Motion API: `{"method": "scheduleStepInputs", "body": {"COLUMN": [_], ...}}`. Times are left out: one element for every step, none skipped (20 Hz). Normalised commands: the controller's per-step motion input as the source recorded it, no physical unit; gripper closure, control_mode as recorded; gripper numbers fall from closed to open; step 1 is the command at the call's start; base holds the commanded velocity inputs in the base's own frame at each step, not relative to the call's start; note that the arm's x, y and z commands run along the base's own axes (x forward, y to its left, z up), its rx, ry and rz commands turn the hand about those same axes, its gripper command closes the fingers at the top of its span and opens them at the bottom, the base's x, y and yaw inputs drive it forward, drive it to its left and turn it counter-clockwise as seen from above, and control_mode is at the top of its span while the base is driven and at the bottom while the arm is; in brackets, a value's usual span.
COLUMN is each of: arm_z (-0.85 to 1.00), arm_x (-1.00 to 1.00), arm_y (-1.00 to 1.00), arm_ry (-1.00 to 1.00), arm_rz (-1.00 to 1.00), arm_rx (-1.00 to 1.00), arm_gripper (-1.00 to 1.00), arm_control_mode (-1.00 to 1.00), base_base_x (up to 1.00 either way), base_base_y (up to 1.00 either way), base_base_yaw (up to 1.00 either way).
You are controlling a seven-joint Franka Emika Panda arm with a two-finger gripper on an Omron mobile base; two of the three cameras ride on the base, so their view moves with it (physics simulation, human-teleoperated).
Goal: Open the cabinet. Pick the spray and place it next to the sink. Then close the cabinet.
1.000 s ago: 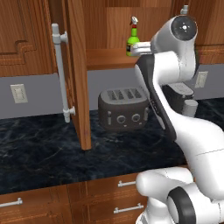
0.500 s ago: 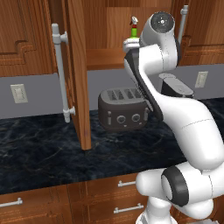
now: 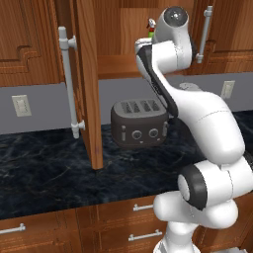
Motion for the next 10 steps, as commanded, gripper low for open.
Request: {"method": "scheduleStepInputs", "body": {"arm_z": [-0.12,-0.10,-0.10,-0.07,-0.04,-0.05,-0.08,-0.14,-0.17,-0.16], "arm_x": [0.46,0.50,0.45,0.45,0.37,0.34,0.29,0.29,0.29,0.29], "arm_y": [0.00,0.00,0.00,-0.02,-0.05,-0.06,-0.12,-0.13,-0.12,-0.12], "arm_ry": [0.00,0.00,0.00,0.00,-0.03,-0.04,-0.07,-0.07,-0.08,-0.07], "arm_rz": [0.02,0.01,0.00,0.00,0.00,0.00,0.00,0.00,0.00,0.00], "arm_rx": [0.00,0.00,0.00,0.00,0.00,0.00,0.00,0.00,0.00,0.00], "arm_gripper": [-1.00,-1.00,-1.00,-1.00,-1.00,-1.00,-1.00,-1.00,-1.00,-1.00], "arm_control_mode": [-1.00,-1.00,-1.00,-1.00,-1.00,-1.00,-1.00,-1.00,-1.00,-1.00], "base_base_x": [0.00,0.00,0.00,0.00,0.00,0.00,0.00,0.00,0.00,0.00], "base_base_y": [0.00,0.00,0.00,0.00,0.00,0.00,0.00,0.00,0.00,0.00], "base_base_yaw": [0.00,0.00,0.00,0.00,0.00,0.00,0.00,0.00,0.00,0.00]}}
